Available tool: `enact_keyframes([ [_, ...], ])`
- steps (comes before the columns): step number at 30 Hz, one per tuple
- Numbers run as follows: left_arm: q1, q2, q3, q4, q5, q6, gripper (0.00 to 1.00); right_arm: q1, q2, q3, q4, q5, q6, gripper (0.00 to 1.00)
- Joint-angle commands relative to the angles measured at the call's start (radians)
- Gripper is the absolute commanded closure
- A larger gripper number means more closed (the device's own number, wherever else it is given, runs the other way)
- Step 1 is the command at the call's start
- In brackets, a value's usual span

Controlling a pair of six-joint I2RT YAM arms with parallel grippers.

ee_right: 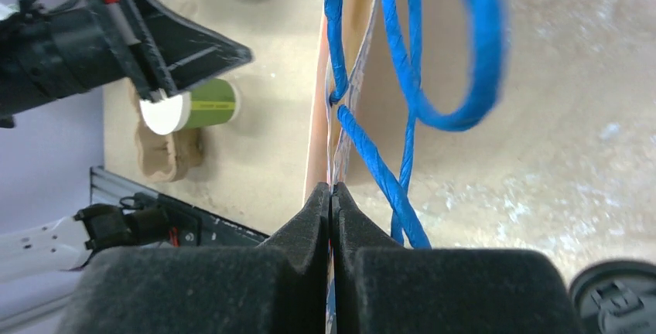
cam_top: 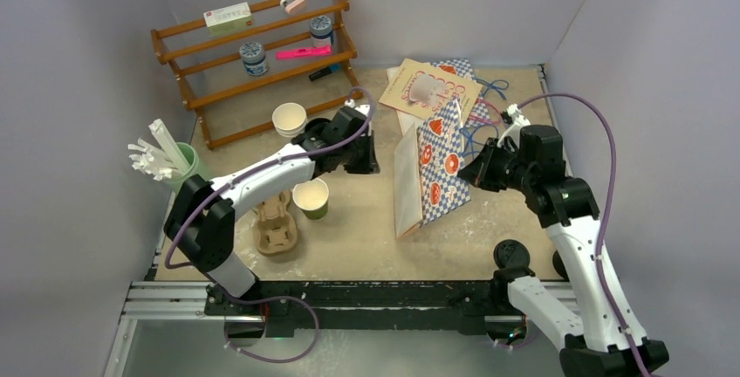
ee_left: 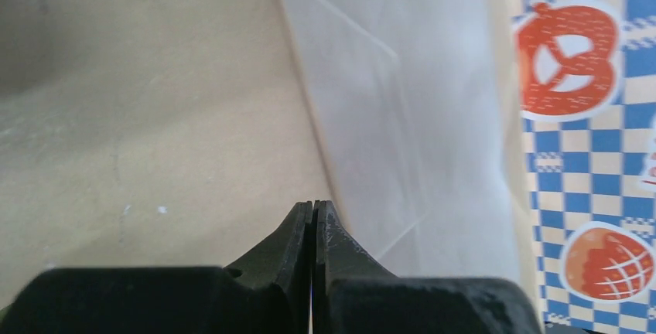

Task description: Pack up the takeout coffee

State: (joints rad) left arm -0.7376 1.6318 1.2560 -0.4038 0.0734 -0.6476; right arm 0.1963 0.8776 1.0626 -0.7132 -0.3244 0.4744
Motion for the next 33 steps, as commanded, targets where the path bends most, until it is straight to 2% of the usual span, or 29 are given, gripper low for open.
enact_keyframes([
  [1, 0.047, -0.078, -0.069, 0.058, 0.076, -0.005, 1.0, 0.003, -0.044, -0.034, -0.098, 0.13, 0.044, 1.0],
  [3, 0.048, -0.085, -0.068, 0.057, 0.098, 0.006, 1.0, 0.003, -0.053, -0.035, -0.067, 0.083, 0.022, 1.0],
  [4, 0.047, -0.089, -0.065, 0.07, 0.125, 0.007, 0.93, 0.004, -0.056, -0.032, -0.039, 0.072, 0.016, 1.0],
  [7, 0.024, -0.096, -0.048, 0.126, 0.191, -0.02, 0.59, 0.003, -0.043, -0.021, 0.008, -0.038, -0.005, 1.0],
  [9, -0.017, -0.094, -0.026, 0.146, 0.198, -0.037, 0.41, 0.003, -0.032, -0.016, 0.034, -0.101, -0.008, 1.0],
  [11, -0.057, -0.082, -0.009, 0.154, 0.194, -0.056, 0.31, 0.004, -0.026, -0.012, 0.059, -0.145, -0.005, 1.0],
  [14, -0.075, -0.058, -0.027, 0.178, 0.2, -0.091, 0.26, 0.004, -0.019, -0.006, 0.076, -0.179, -0.007, 1.0],
  [21, -0.076, 0.011, -0.017, 0.172, 0.166, -0.098, 0.24, 0.011, -0.017, 0.004, 0.059, -0.18, -0.013, 1.0],
  [25, -0.076, 0.075, 0.053, 0.052, 0.112, -0.061, 0.27, 0.014, -0.021, 0.009, 0.036, -0.163, -0.015, 1.0],
  [26, -0.075, 0.093, 0.074, 0.006, 0.091, -0.054, 0.31, 0.014, -0.022, 0.016, 0.025, -0.144, -0.015, 1.0],
  [29, -0.063, 0.111, 0.12, -0.117, 0.021, -0.039, 0.52, 0.014, -0.017, 0.049, -0.05, -0.055, 0.0, 1.0],
  [31, -0.039, 0.087, 0.103, -0.137, 0.001, -0.038, 0.68, 0.014, -0.01, 0.063, -0.129, 0.038, 0.006, 1.0],
  [33, -0.01, 0.048, 0.053, -0.113, 0.023, -0.04, 0.78, 0.014, 0.002, 0.063, -0.196, 0.149, -0.002, 1.0],
])
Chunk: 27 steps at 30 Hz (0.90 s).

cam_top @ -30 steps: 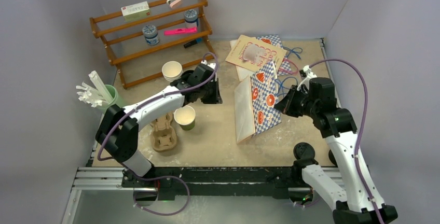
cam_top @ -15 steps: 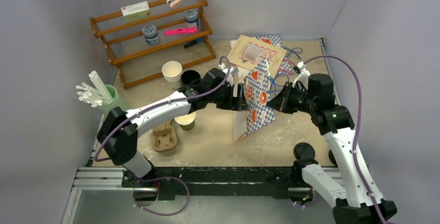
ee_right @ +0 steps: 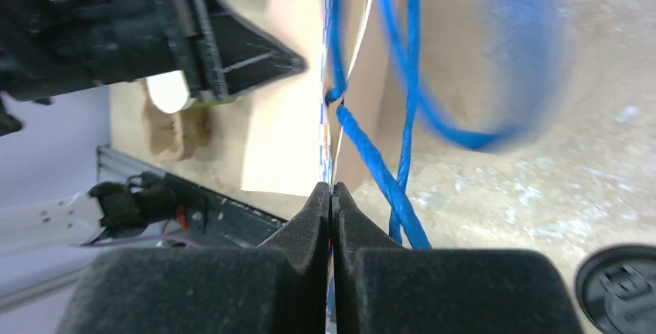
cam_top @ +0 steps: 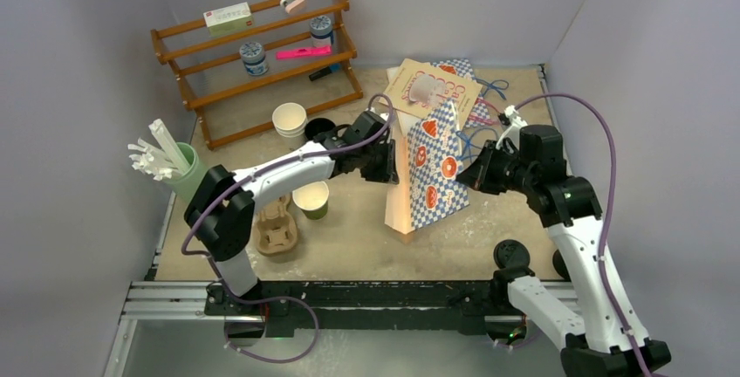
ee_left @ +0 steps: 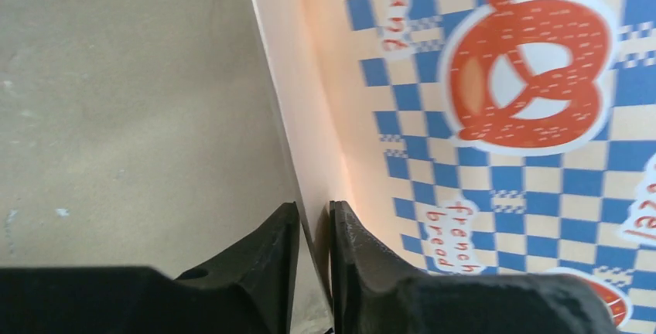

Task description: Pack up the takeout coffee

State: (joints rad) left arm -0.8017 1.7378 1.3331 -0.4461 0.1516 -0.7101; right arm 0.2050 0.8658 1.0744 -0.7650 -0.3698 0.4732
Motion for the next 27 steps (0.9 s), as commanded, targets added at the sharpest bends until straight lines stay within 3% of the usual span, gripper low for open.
enact_keyframes([
  [1, 0.07, -0.079, -0.053, -0.047, -0.031, 0.019, 0.81, 0.006, 0.018, 0.04, -0.159, 0.228, -0.003, 1.0],
  [4, 0.094, -0.129, -0.14, 0.026, 0.043, 0.018, 0.83, 0.005, 0.027, 0.003, -0.165, 0.27, -0.001, 0.94],
  [8, 0.094, -0.175, -0.235, 0.128, 0.112, 0.027, 0.83, 0.005, 0.039, 0.015, -0.14, 0.238, -0.003, 0.63],
  [12, 0.091, -0.189, -0.271, 0.199, 0.157, 0.018, 0.83, 0.005, 0.051, 0.081, -0.124, 0.141, -0.008, 0.53],
  [18, 0.056, -0.213, -0.216, 0.166, 0.086, 0.028, 0.82, 0.005, 0.083, 0.249, -0.124, 0.024, -0.02, 0.51],
  [27, 0.038, -0.224, -0.202, 0.144, 0.059, 0.003, 0.82, 0.006, 0.168, 0.393, -0.049, -0.139, 0.004, 0.62],
])
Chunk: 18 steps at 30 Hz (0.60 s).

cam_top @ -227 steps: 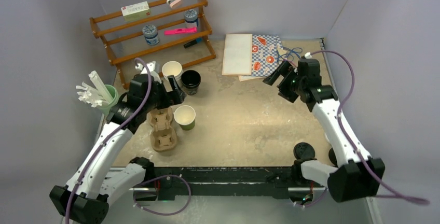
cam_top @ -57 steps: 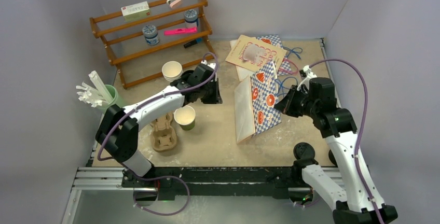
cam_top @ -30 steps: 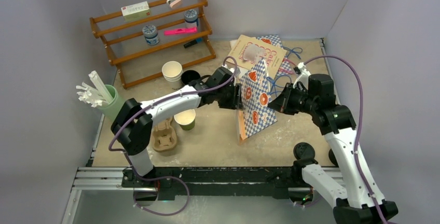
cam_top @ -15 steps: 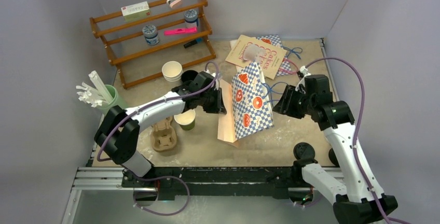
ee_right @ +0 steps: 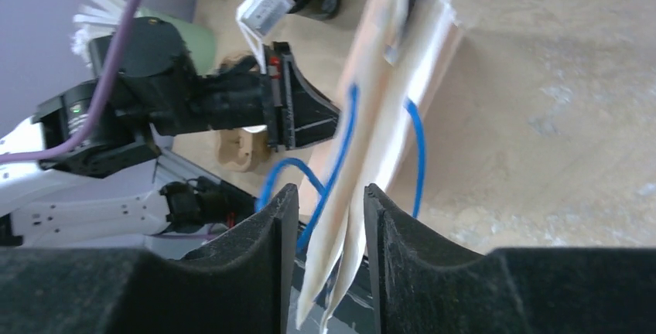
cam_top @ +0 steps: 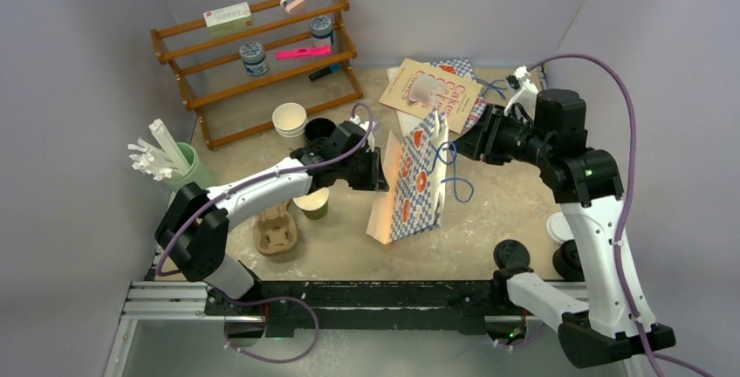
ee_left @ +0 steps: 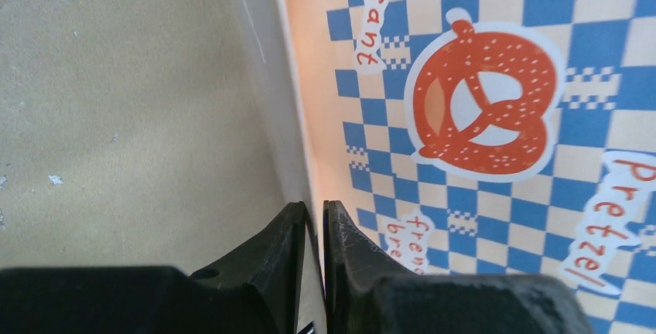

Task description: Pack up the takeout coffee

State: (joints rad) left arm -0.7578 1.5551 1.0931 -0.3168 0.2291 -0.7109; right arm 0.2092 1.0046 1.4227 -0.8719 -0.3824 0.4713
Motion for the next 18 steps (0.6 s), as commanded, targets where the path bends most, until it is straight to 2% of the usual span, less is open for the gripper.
enact_keyframes([
  [1, -0.007, -0.042, 0.036, 0.015, -0.02, 0.0, 0.82, 0.006, 0.033, 0.035, 0.08, -0.148, 0.004, 0.62],
  [4, -0.011, -0.039, 0.032, 0.026, -0.019, -0.01, 0.82, 0.014, 0.037, -0.015, 0.107, -0.206, 0.006, 0.61],
  [7, -0.015, -0.037, 0.033, 0.034, -0.019, -0.017, 0.82, 0.025, 0.039, -0.039, 0.109, -0.203, 0.003, 0.46],
  [8, -0.015, -0.036, 0.032, 0.037, -0.021, -0.019, 0.82, 0.028, 0.044, -0.045, 0.101, -0.196, 0.005, 0.45],
  [11, -0.016, -0.03, 0.031, 0.037, -0.029, -0.034, 0.82, 0.031, 0.074, -0.067, 0.056, -0.171, 0.025, 0.47],
  [14, -0.016, -0.03, 0.024, 0.026, -0.043, -0.061, 0.83, 0.029, 0.091, -0.057, -0.01, -0.081, 0.028, 0.48],
  [16, -0.015, -0.03, 0.011, 0.027, -0.043, -0.074, 0.88, 0.029, 0.087, -0.049, -0.031, -0.038, 0.03, 0.47],
  [18, -0.016, -0.029, 0.001, 0.033, -0.037, -0.083, 1.0, 0.029, 0.079, -0.052, -0.037, -0.035, 0.035, 0.47],
])
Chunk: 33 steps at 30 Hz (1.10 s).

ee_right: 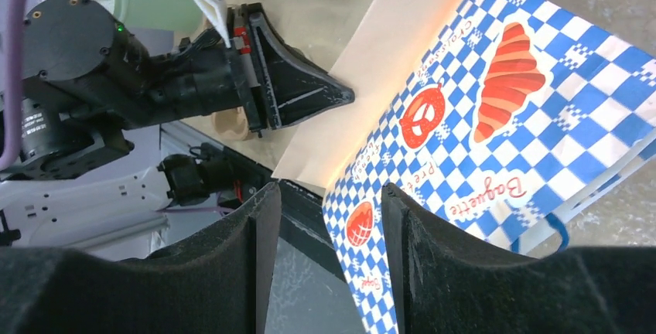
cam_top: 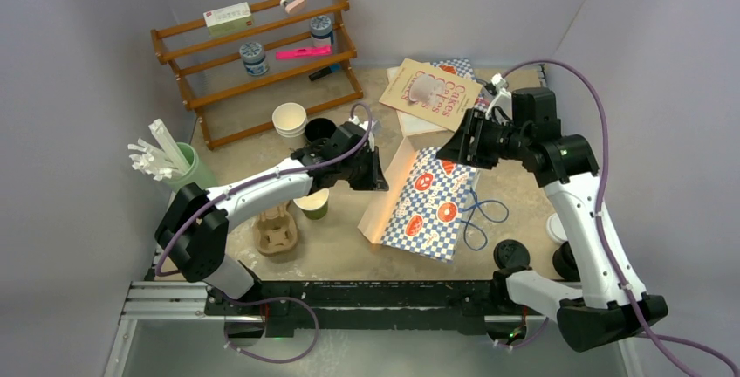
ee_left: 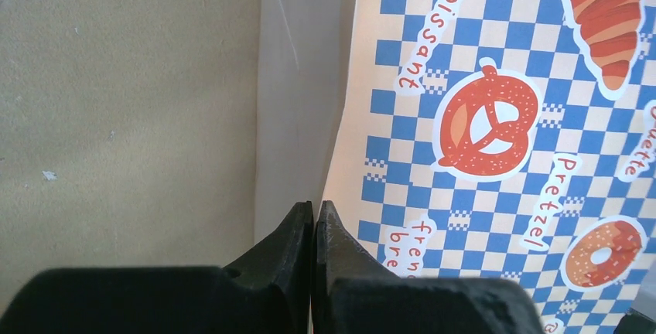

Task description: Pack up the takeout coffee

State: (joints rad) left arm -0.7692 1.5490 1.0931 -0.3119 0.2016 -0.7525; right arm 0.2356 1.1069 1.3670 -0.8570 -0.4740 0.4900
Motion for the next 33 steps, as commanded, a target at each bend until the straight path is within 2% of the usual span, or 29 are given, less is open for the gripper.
enact_keyframes([
  [1, -0.004, -0.022, -0.001, 0.029, -0.006, -0.044, 1.0, 0.002, -0.029, 0.0, -0.052, 0.048, 0.022, 0.47],
  [6, -0.004, -0.032, -0.002, 0.032, -0.016, -0.072, 1.0, 0.002, -0.058, -0.03, -0.136, 0.065, 0.032, 0.5],
  [11, -0.004, -0.063, -0.021, 0.034, -0.045, -0.101, 1.0, 0.002, -0.061, -0.023, -0.207, 0.19, 0.002, 0.38],
  [17, -0.002, -0.088, -0.061, 0.064, -0.061, -0.139, 1.0, 0.002, -0.057, -0.054, -0.246, 0.314, 0.011, 0.34],
  [20, -0.002, -0.094, -0.083, 0.085, -0.055, -0.154, 1.0, 0.002, -0.065, -0.088, -0.222, 0.31, 0.007, 0.37],
  [29, -0.003, -0.11, -0.128, 0.126, -0.051, -0.179, 1.0, 0.003, -0.031, -0.152, -0.143, 0.195, 0.005, 0.57],
  [33, -0.002, -0.113, -0.14, 0.138, -0.047, -0.19, 1.0, 0.002, -0.021, -0.173, -0.105, 0.154, 0.009, 0.6],
])
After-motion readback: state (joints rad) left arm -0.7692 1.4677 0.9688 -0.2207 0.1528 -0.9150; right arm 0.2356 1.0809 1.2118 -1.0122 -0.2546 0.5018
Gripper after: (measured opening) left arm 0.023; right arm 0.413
